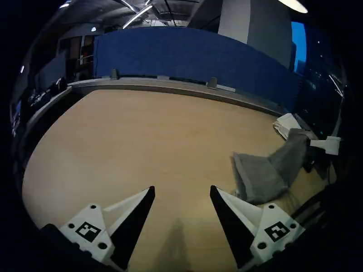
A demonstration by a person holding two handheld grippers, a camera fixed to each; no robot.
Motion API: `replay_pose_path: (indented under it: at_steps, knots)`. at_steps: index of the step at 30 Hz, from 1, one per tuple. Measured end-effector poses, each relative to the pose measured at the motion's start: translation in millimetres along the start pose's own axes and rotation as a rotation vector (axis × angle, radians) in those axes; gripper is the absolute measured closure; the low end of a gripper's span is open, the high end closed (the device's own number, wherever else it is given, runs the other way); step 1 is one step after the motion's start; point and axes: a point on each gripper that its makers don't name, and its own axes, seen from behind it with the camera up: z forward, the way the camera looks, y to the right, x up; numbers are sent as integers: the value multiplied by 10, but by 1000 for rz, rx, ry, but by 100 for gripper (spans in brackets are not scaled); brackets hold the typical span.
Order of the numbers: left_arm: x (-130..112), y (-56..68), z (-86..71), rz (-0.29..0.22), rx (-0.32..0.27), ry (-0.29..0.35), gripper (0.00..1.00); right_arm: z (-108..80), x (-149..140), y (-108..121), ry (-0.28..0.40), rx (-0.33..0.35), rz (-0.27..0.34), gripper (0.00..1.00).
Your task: Fold towel
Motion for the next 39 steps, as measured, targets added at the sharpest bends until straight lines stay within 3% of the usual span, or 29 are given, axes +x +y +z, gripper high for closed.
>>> replay_pose_path:
  at_steps: [6,12,19,20,23,24,27,33,39]
  knots:
    - [-17,-235,-80,-37,36,8,10,160,-39,-619,-26,106,-97,91]
    - [-50,-547,-188,-73,81,14,10,339,-410,-1094,-106,173,-223,91]
    - [-158,-719,-260,-91,106,12,10,562,-915,-1450,-188,200,-311,89]
    - [-173,-725,-267,-90,108,11,10,583,-972,-1494,-196,206,-320,82]
    - [-207,-729,-285,-85,110,9,10,584,-1059,-1602,-207,231,-327,31]
    - [-216,-728,-291,-83,110,8,10,570,-1068,-1630,-207,241,-324,20]
    - [-210,-718,-311,-76,108,14,10,448,-935,-1571,-174,255,-275,16]
    - [-196,-690,-315,-92,103,22,10,204,-772,-942,-137,147,-227,15]
    - [-229,-584,-332,-97,80,22,10,77,-1120,-523,-192,72,-218,17]
